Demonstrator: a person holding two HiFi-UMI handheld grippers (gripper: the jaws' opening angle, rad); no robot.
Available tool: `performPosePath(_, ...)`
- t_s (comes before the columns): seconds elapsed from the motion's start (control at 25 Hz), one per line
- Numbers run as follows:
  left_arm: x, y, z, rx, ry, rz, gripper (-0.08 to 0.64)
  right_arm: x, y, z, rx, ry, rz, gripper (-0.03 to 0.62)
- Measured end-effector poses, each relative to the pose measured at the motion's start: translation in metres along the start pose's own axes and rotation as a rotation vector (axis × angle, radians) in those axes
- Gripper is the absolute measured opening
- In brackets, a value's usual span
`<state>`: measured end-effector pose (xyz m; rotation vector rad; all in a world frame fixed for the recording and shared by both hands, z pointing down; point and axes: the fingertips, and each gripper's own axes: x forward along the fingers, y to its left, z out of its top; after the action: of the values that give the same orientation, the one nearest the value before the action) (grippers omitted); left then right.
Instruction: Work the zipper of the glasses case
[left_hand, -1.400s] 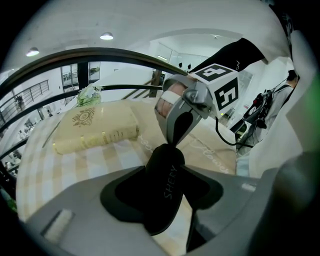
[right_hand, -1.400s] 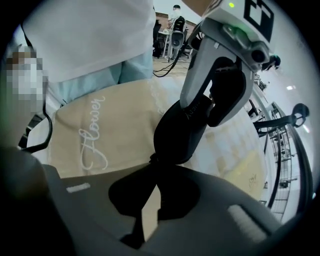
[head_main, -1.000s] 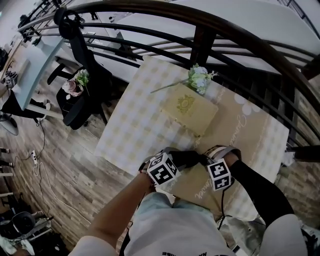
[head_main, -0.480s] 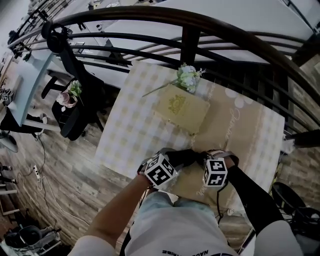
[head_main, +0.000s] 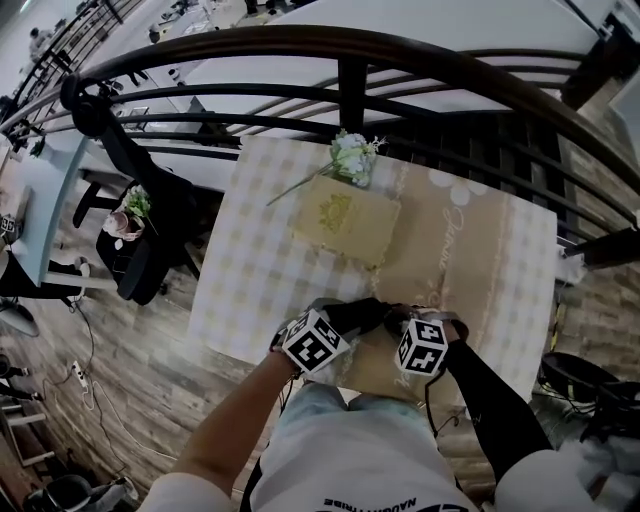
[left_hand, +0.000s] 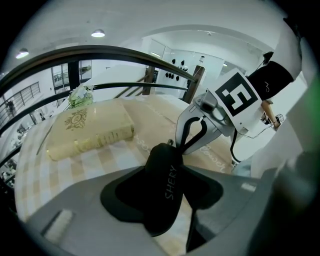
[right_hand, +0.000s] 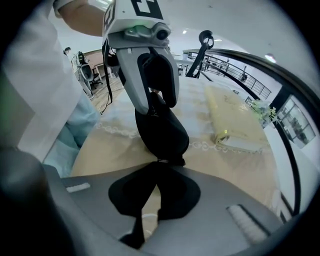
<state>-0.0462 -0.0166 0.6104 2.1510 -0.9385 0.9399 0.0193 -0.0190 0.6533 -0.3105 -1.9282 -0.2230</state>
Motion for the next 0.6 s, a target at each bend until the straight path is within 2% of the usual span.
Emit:
performPosePath(0.24,0.001,-0.001,-0.001,0.024,0.007,-0.009,0.219,-0.001,0.008,0.002,0.08,-0.017,-0.006,0.03)
performPosePath(0.44,0.0,-0.001,-0.002,0.024,0.017,-0.009,0.219,0.006,0.041,0.013,0.094,-0.023,0.04,0.028)
performPosePath(0.52,0.0,-0.001,-0.001,0.026,0.013,-0.012,0.219,0.011,0.047,0.009,0.138,-0.008,0.008,0.029)
performPosePath(0.6,0.001,-0.002,-0.001,0.03,0.01,-0.013,0.219,0.009,0.041,0.003,0.23,-0.014,-0.064,0.031)
